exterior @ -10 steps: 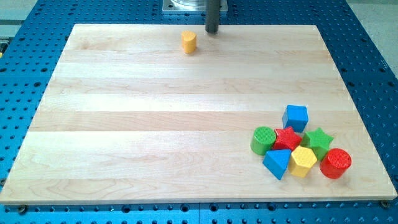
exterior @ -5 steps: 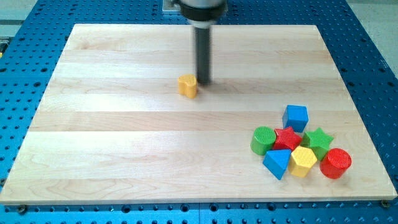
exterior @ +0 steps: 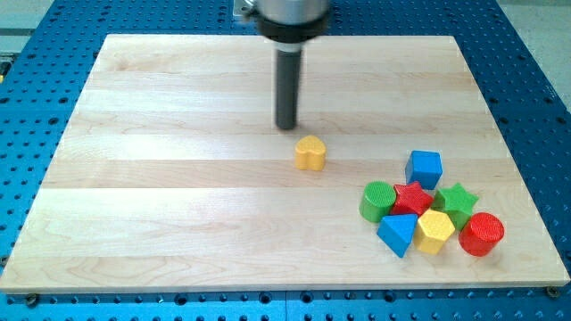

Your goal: Push the heart into the red star

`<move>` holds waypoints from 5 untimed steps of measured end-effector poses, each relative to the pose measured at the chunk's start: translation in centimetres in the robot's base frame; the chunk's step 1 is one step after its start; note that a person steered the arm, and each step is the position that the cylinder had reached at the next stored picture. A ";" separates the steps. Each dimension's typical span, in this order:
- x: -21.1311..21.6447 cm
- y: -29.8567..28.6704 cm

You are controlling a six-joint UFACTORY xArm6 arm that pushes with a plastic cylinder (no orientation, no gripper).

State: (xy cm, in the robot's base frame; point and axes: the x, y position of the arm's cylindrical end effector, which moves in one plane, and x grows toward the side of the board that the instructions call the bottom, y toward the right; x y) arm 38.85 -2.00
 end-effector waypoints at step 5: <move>8.9 15.9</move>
